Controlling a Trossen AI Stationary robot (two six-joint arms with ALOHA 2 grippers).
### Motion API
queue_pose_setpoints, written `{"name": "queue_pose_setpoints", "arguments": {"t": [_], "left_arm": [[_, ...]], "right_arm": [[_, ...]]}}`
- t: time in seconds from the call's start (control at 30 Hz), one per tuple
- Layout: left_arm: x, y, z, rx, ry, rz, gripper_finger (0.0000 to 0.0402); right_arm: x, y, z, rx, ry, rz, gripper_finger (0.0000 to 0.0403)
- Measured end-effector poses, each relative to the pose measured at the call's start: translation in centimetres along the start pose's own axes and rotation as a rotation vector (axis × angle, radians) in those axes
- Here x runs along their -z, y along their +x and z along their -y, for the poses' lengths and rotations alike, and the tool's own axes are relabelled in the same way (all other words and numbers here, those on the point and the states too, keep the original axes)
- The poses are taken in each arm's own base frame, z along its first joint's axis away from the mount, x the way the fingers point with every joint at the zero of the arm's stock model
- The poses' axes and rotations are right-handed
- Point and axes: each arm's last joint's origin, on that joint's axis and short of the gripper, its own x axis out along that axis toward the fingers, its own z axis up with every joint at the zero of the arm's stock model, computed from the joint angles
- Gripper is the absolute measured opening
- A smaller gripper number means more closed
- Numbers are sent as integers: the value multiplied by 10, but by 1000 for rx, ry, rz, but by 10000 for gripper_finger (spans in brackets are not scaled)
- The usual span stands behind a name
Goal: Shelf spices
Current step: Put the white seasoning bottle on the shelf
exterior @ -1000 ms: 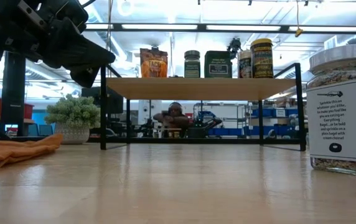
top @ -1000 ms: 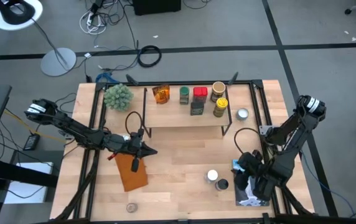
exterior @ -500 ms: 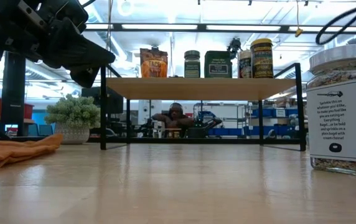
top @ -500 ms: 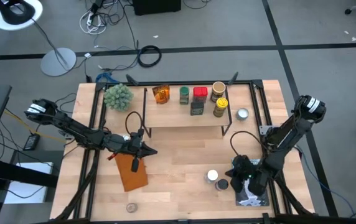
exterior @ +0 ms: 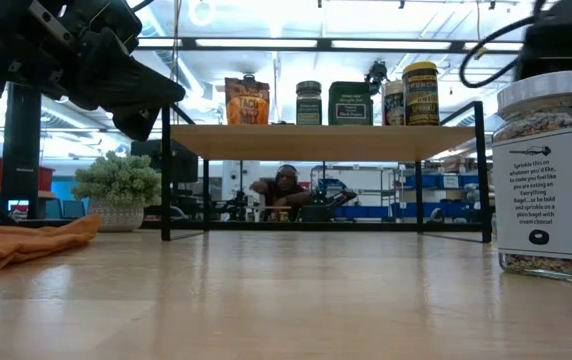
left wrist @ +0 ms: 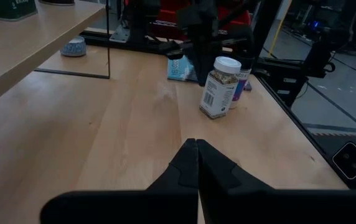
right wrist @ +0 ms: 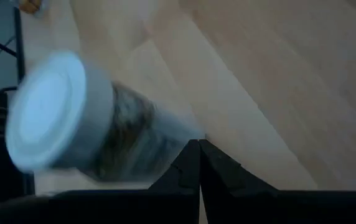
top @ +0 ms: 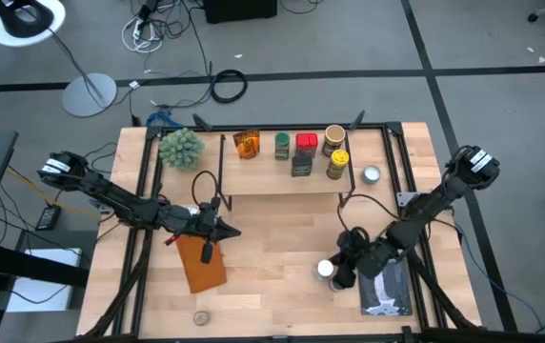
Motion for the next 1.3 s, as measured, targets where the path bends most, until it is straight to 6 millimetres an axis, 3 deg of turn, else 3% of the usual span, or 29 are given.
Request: {"name": "queue_pose_setpoints", "arguments": {"t": [0.2, 0.37, 0.53, 0.83, 1.13, 1.3], "left_arm": [[0, 0, 0, 0, 0, 0, 1], [0, 0, 0, 0, 0, 0, 1], [0, 0, 0, 0, -24, 0, 1], [0, 0, 0, 0, -25, 0, 1], [0, 0, 0, 0, -26, 0, 1], [0, 0, 0, 0, -32, -1, 1]], "right_arm": [[-22, 8, -1, -57, -9, 54, 1], [-24, 11, 5, -49, -44, -14, 0], [-12, 6, 5, 4, -40, -26, 0], [16, -13, -5, 55, -140, 183, 0], [40, -30, 1, 116, -151, 347, 0], [49, -35, 2, 104, -157, 316, 0]]}}
